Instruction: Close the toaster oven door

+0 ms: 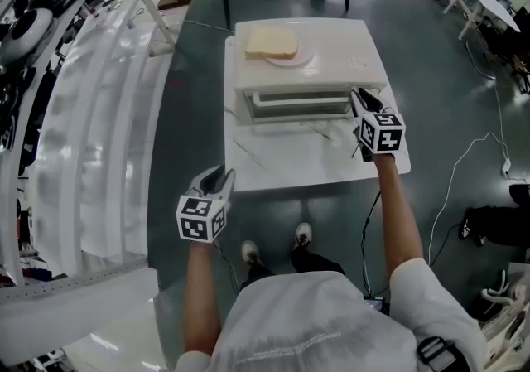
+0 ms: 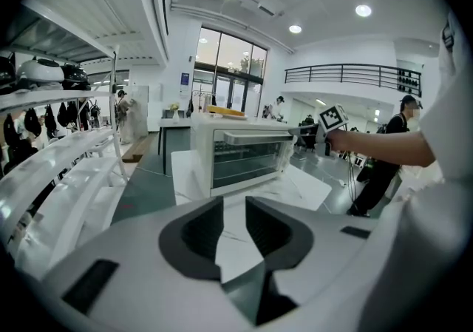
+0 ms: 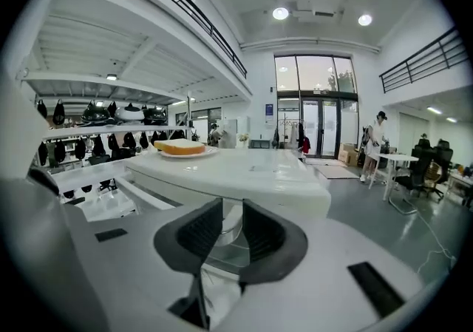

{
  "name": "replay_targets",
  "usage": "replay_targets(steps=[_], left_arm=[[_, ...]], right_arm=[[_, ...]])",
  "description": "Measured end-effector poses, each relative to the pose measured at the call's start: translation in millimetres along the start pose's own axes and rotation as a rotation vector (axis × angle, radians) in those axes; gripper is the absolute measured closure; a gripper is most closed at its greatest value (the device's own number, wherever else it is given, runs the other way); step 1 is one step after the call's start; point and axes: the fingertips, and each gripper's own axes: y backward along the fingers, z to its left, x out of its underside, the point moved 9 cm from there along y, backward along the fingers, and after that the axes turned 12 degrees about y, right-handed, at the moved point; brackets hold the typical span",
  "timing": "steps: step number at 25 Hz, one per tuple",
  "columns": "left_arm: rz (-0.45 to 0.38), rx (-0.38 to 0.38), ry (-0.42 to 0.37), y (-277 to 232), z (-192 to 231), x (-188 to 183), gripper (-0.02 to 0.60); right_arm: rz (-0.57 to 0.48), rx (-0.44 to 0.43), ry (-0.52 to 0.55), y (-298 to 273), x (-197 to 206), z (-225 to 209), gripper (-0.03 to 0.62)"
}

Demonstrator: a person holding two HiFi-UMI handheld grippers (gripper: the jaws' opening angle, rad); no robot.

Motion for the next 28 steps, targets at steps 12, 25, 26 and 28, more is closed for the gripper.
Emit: replay_targets(steps=[12,25,26,28], left_arm=[[-0.047,0.027,-0.028,9,21,-22,0.482],[-0.211,0.116,-0.149,49,30,-83,0.534],[-0.223,0.121,-0.169,53,30,-87,0.540],[-0.242,0.135,-0.209,62,30,-93,0.549]], right_arm=[[-0.028,0.005,-0.001,35,-22,23,0.500],[-0.023,0.013,0.151,133,-84,104,0.513],[-0.026,0.020,0.150,140,-87,110,0.521],[-0.041,0.031,0.148,156,-92,123,0.555]])
